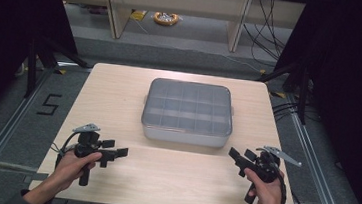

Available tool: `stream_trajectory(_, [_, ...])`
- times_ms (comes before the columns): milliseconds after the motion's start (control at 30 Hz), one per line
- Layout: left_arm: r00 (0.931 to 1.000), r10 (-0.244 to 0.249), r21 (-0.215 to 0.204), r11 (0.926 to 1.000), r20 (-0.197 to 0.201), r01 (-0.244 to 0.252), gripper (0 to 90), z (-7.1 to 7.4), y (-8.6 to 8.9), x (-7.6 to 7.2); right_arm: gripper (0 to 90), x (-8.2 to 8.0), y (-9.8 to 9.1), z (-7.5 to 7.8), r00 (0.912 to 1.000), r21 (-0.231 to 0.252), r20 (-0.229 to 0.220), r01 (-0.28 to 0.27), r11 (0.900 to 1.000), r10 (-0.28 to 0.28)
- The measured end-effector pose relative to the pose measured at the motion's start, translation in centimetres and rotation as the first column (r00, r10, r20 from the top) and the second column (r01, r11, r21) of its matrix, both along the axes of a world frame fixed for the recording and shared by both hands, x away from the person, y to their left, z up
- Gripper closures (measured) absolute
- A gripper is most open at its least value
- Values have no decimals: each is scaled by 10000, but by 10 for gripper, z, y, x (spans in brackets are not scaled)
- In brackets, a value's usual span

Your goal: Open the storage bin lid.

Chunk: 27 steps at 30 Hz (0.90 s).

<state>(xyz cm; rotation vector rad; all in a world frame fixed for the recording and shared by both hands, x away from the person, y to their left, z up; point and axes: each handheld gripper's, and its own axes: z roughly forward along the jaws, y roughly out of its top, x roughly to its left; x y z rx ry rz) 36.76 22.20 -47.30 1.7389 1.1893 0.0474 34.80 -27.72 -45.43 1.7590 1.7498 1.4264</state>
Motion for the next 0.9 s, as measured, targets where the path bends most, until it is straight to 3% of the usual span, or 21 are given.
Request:
stream_trajectory(33, [10000, -55, -18, 10000, 19, 55, 186, 3, 0, 5, 310, 5, 0, 4, 9999, 170, -113, -48, 9998, 49])
stream_trajectory(100, [9999, -123, 0, 9999, 0, 123, 186, 6, 0, 10, 320, 12, -3, 5, 9996, -277, 204, -177, 9995, 183])
stream_trajectory(233, [9999, -39, 101, 9999, 105, 38, 186, 12, -1, 17, 323, 20, -2, 10, 9998, -167, 164, -136, 9998, 139])
stream_trajectory(333, [9997, 118, -76, 9999, 231, -116, 202, 16, -2, 25, 318, 32, -3, 15, 9997, -96, 192, -149, 9998, 150])
stream_trajectory(367, [9995, 191, -126, 9997, 238, -188, 203, 18, -2, 30, 320, 41, -5, 15, 9994, -336, 288, -179, 9993, 189])
stream_trajectory(433, [9997, 170, -128, 9998, 197, -167, 213, 19, -2, 33, 321, 46, -4, 18, 10000, 39, -28, -73, 10000, 73])
stream_trajectory(467, [9995, 212, -123, 9997, 254, -209, 213, 20, -2, 36, 321, 46, -4, 18, 10000, 39, -28, -73, 10000, 73])
stream_trajectory(500, [9995, 185, -189, 9997, 271, -179, 218, 21, -3, 39, 323, 57, -8, 16, 9994, -275, 269, -191, 9994, 199])
stream_trajectory(600, [9993, 240, -169, 9996, 275, -236, 223, 26, -8, 49, 327, 68, -5, 19, 10000, -105, 13, 78, 9999, -78])
stream_trajectory(700, [9994, 181, -270, 9995, 306, -173, 234, 29, -10, 55, 333, 76, -6, 19, 9999, -94, 105, 128, 9999, -127])
stream_trajectory(733, [9990, 290, -337, 9990, 334, -278, 239, 32, -14, 62, 336, 84, -8, 22, 9998, -78, 58, 168, 9998, -167])
stream_trajectory(833, [9991, 288, -361, 9990, 316, -276, 242, 35, -18, 67, 336, 90, -5, 23, 9992, 118, -121, 395, 9991, -393])
stream_trajectory(900, [9990, 286, -330, 9991, 340, -275, 250, 38, -22, 77, 336, 100, -6, 22, 9999, -213, 30, 102, 9997, -101])
